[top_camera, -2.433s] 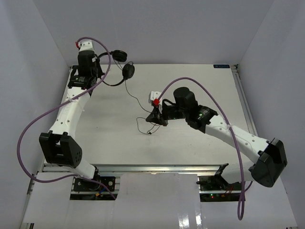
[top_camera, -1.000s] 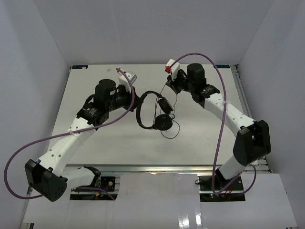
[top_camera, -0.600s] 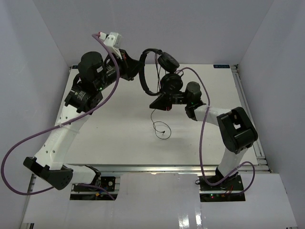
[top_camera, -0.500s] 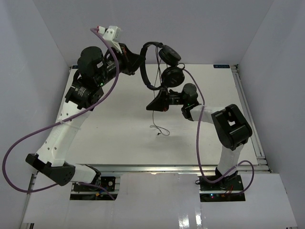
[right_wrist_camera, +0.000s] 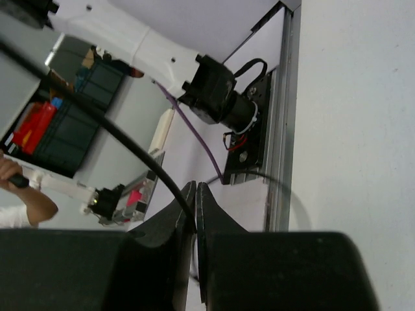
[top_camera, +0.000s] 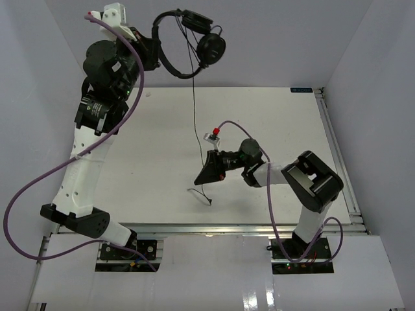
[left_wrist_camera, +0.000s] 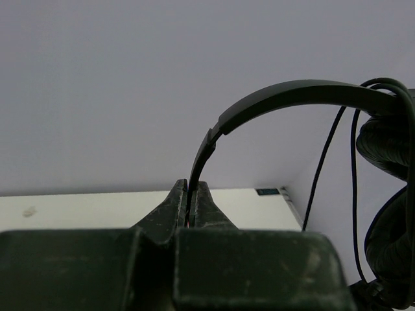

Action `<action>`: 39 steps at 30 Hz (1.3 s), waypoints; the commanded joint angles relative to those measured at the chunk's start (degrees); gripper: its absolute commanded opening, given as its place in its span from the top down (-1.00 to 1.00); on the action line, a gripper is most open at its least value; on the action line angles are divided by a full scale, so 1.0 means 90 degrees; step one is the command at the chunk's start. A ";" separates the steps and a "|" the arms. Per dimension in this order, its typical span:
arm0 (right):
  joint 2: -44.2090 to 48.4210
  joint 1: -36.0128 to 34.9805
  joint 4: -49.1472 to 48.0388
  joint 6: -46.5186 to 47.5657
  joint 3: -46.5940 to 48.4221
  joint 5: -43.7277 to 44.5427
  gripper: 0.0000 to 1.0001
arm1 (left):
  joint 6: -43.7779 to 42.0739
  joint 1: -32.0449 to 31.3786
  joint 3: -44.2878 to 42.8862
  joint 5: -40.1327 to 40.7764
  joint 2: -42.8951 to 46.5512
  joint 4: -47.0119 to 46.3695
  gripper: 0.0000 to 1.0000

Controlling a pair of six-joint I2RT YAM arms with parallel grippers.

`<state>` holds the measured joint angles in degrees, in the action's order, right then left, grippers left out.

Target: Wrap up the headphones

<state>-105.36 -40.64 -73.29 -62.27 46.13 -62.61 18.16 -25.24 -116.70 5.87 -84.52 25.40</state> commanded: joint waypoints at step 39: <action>0.2413 -0.0666 0.8346 1.3002 0.4664 0.8193 0.85 | -0.1708 0.0200 0.5193 -0.0391 -0.0795 -0.0609 1.00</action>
<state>-83.00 -47.35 10.54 52.63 87.00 6.28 3.03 -21.54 -71.09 6.95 -95.23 23.56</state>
